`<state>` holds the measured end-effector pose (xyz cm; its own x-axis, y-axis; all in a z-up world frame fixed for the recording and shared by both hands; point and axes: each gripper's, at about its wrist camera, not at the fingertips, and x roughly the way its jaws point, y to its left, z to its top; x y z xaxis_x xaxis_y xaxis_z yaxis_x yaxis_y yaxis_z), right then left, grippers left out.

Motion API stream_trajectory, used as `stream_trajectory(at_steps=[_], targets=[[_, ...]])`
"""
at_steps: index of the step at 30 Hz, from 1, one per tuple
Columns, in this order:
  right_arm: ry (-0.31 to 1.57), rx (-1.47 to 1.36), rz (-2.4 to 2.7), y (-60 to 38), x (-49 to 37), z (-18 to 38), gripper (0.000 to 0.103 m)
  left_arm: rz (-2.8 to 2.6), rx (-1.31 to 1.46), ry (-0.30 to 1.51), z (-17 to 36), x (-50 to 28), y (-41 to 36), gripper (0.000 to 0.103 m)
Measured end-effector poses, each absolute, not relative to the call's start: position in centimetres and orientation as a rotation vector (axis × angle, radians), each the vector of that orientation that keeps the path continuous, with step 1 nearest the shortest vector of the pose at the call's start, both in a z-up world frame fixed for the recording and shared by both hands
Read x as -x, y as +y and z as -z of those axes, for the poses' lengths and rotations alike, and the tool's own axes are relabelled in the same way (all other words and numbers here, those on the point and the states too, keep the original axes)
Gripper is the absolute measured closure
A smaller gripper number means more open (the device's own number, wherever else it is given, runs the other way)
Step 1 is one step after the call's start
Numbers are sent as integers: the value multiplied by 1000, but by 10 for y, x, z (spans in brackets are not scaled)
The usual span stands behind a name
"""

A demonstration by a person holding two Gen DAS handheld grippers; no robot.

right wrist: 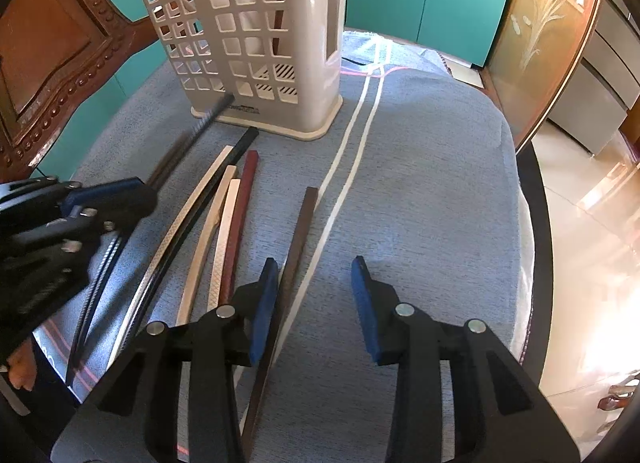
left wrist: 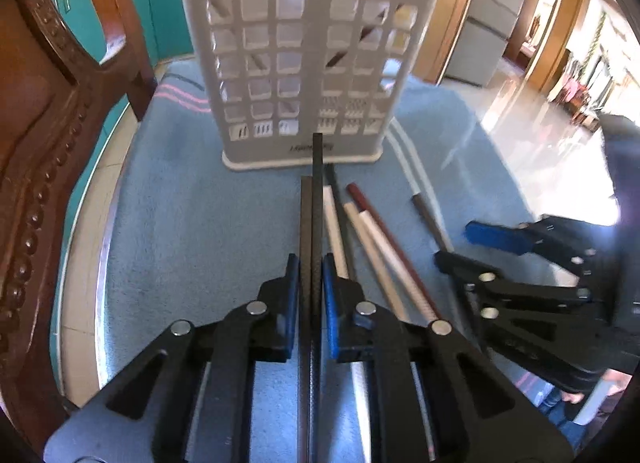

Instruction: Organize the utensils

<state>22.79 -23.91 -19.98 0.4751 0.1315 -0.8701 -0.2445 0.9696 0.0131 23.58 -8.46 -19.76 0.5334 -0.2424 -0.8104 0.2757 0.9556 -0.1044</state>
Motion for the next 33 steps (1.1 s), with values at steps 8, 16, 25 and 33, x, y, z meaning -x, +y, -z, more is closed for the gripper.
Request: stream_trajectory(at_steps=[8,16,25,33], targets=[[1052,111,-224,-242,-232,200,61,301,-7,949,194,-235,-78,89],[1051,113,-213,-240,-239,201,61,215,-32,1020,219,-254,-65,82],[1048,118,-211,-238,-240,203,61,178,-75,1025,225,-265,-67,79],[1037,137,-207,-233,-236,205,61,120,-101,1017,224,-269,-76,57]])
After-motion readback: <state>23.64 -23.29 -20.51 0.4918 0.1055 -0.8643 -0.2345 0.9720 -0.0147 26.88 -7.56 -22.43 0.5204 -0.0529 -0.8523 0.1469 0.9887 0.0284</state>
